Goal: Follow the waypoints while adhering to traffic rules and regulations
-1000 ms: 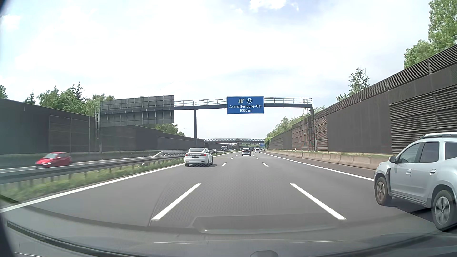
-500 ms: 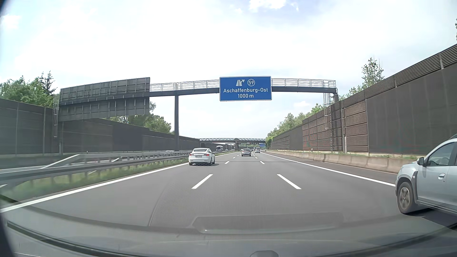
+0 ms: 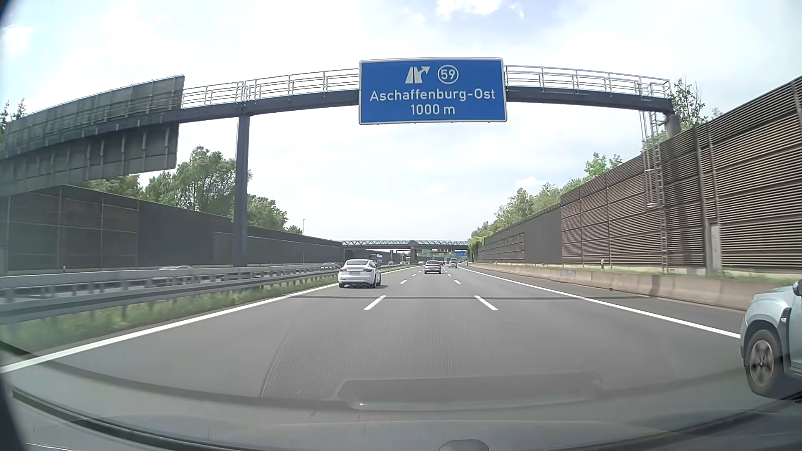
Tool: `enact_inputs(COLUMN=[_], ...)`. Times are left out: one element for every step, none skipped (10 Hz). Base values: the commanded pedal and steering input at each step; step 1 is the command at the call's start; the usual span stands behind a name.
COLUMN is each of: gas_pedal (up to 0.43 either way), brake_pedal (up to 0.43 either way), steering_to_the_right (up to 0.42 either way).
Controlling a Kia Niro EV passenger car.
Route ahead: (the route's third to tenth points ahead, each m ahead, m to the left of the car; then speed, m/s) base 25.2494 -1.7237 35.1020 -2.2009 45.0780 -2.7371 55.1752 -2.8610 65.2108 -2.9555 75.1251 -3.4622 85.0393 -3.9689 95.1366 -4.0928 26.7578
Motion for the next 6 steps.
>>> enact_inputs(gas_pedal=[0.26,0.26,0.26,0.26,0.26,0.26], brake_pedal=[0.0,0.0,0.0,0.0,0.0,0.0], steering_to_the_right=[0.0,0.0,0.001,0.001,0.001,0.001])
